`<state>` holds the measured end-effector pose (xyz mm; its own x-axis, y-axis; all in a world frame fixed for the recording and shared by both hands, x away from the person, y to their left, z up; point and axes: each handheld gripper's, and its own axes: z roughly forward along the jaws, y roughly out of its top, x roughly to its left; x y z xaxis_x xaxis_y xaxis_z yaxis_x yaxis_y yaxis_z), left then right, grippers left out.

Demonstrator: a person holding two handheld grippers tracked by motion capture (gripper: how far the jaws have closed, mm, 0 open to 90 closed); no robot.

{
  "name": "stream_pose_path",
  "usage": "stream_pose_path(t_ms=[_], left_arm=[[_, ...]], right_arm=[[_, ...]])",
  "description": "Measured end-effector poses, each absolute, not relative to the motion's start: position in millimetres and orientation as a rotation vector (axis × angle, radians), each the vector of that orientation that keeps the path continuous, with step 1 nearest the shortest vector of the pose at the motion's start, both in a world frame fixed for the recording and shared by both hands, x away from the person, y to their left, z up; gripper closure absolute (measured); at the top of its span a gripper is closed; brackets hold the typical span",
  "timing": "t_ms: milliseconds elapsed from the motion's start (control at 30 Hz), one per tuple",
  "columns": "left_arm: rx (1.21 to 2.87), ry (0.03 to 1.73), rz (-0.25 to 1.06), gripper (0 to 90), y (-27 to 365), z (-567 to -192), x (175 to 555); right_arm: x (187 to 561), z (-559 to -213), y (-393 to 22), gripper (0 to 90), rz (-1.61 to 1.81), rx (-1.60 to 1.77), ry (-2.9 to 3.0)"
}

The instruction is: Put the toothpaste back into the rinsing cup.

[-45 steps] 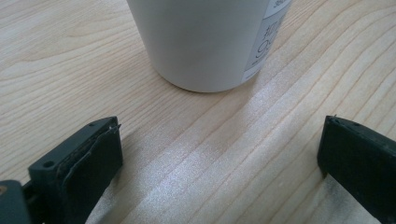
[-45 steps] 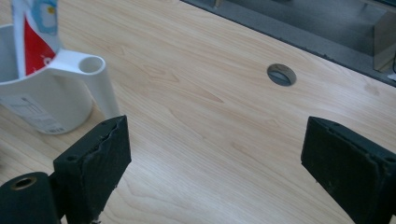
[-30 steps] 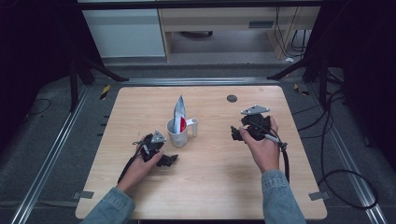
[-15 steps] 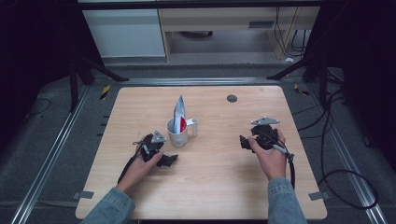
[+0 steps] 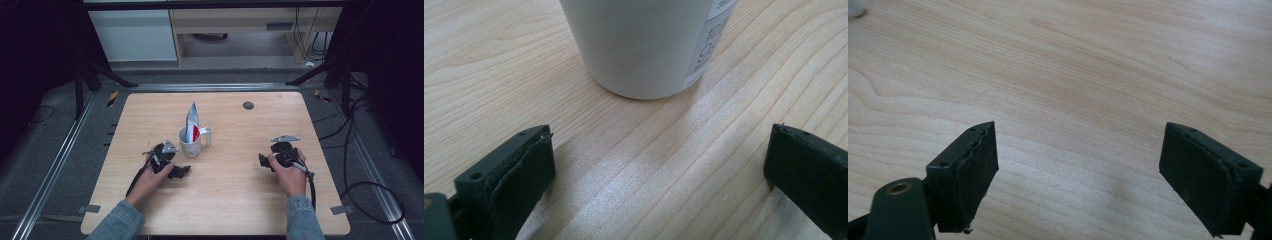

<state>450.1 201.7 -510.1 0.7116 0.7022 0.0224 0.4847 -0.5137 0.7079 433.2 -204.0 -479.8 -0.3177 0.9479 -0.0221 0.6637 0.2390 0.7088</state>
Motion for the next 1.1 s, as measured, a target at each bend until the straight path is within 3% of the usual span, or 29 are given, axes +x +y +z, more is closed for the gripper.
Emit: stream_pose_path(t_ms=[767,1100], left_arm=[[2.217,0.898,0.402,0.0,201.7,-510.1,450.1],[2.217,0.897,0.402,0.0,201.6,-510.1,450.1]], right_arm=[[437.7,-509.4,-209.2,12.9,0.864,1.565,1.969],[437.6,-513.6,-206.4,6.4,0.853,1.559,1.93]])
